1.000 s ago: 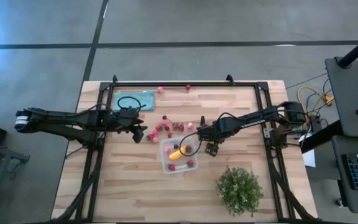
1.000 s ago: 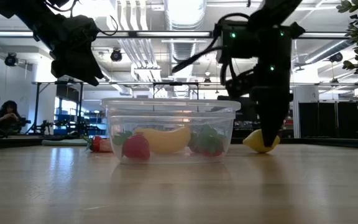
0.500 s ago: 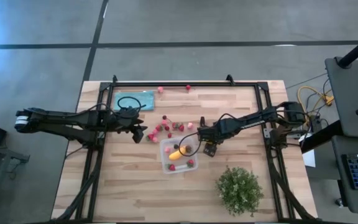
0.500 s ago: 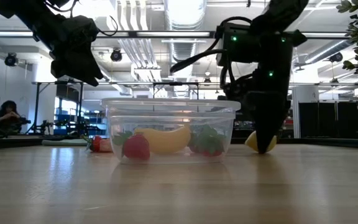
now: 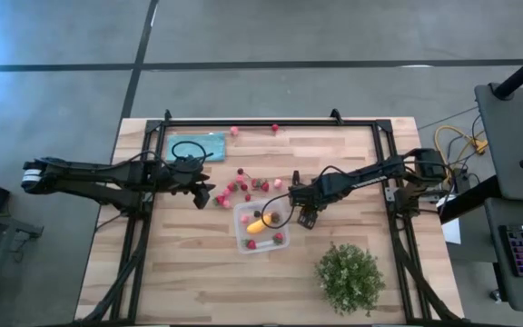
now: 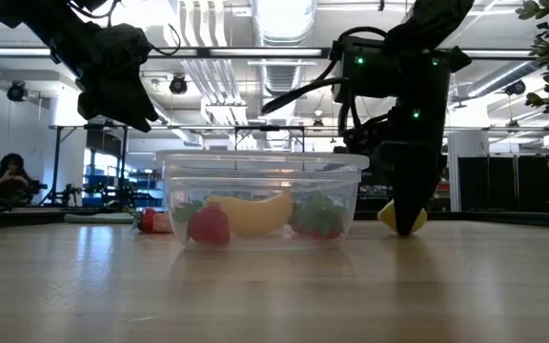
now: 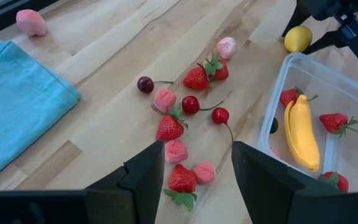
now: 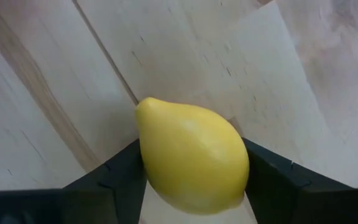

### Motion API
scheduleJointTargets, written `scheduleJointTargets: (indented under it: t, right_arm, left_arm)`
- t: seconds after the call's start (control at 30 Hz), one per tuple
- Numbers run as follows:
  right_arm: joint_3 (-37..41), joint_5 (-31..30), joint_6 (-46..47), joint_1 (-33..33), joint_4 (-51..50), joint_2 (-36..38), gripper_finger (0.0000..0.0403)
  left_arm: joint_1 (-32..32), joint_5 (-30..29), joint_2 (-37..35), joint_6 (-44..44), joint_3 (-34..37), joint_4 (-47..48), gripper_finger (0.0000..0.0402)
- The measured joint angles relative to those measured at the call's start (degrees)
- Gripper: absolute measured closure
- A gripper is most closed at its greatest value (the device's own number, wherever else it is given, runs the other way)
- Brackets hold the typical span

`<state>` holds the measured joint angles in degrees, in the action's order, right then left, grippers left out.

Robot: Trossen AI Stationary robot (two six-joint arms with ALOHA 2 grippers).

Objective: Pick and placing Produce into tupperware
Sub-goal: Put the yellow lemon into the transparent bin

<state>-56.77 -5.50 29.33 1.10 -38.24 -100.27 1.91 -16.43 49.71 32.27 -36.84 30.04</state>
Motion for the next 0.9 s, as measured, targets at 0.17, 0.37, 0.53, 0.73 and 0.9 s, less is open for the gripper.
scheduleJointTargets:
  t: [0.17, 0.37, 0.53, 0.73, 0.9]
  right_arm:
    - [-3.30, 0.11, 0.21, -0.01, -0.10, 0.37, 0.0187]
    - [-12.22, 1.67, -0.19, 0.02, -0.26, 0.39, 0.0187]
    - [-20.08, 2.83, -3.17, 0.12, 0.06, -0.05, 0.0187]
    - [-26.71, 9.31, -6.07, 0.18, -0.10, -4.28, 0.0186]
    - [-30.33, 15.19, -7.40, 1.59, -0.44, -9.37, 0.0186]
  left_arm:
    - [0.00, -0.02, 0.00, 0.04, 0.00, 0.00, 0.0228]
    - [0.00, -0.02, 0.00, -0.04, 0.00, 0.00, 0.0228]
    - [0.00, -0.04, 0.00, -0.07, 0.00, -0.02, 0.0228]
    - [0.00, -0.04, 0.00, -0.09, 0.00, -0.08, 0.0228]
    - [0.00, -0.04, 0.00, 0.15, 0.00, -0.11, 0.0228]
